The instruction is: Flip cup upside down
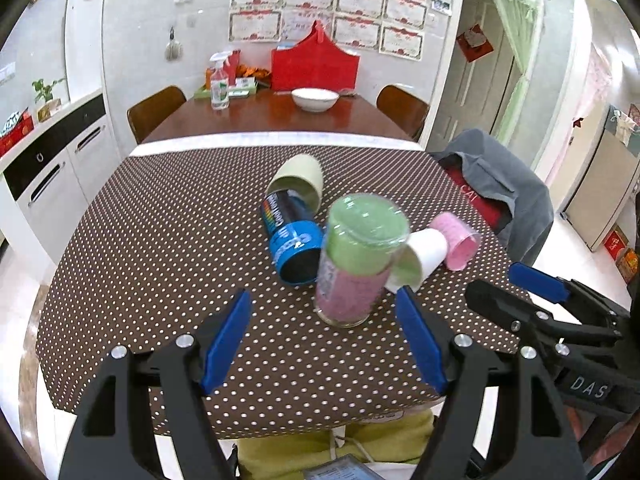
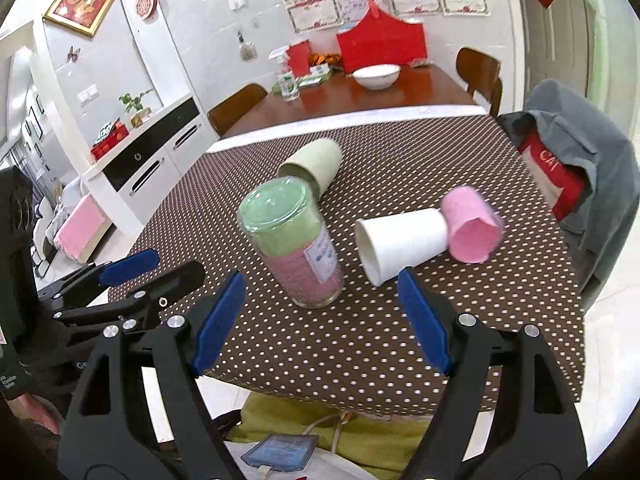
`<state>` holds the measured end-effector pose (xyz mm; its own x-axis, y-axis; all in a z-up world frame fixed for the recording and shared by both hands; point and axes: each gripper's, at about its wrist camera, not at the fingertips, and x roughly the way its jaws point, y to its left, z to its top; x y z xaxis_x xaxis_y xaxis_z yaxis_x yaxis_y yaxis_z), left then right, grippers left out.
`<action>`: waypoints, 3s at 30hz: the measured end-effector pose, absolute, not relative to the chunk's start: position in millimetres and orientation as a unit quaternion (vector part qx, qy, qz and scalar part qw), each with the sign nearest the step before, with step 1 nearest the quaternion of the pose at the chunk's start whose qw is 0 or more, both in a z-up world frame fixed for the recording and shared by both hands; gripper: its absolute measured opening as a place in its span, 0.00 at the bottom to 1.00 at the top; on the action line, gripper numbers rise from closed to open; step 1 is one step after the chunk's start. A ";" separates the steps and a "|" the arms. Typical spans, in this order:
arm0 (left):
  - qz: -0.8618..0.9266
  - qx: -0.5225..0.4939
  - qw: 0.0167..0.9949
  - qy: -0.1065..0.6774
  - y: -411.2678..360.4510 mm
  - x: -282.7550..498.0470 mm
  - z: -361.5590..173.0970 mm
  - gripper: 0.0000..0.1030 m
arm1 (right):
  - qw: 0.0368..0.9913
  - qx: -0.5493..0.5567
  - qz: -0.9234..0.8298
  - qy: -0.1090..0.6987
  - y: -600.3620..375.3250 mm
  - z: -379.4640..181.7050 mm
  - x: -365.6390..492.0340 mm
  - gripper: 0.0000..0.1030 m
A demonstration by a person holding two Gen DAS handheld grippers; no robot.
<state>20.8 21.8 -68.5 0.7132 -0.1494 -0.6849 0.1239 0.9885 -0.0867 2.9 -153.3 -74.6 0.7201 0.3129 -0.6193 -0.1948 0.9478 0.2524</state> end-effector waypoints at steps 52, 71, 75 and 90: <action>-0.054 0.015 0.978 0.202 -20.9 -33.5 7.9 0.71 | 0.975 0.045 0.119 0.181 -187.5 -8.0 -48.9 0.89; -0.047 0.014 0.975 0.216 -22.0 -30.4 2.7 0.77 | 0.972 0.052 0.125 0.190 -191.3 -13.0 -46.4 0.90; -0.045 0.015 0.975 0.217 -22.0 -30.1 2.4 0.77 | 0.972 0.053 0.127 0.192 -192.3 -13.3 -46.0 0.90; -0.039 0.015 0.975 0.220 -21.1 -31.0 2.4 0.77 | 0.970 0.054 0.130 0.195 -188.1 -13.9 -45.1 0.91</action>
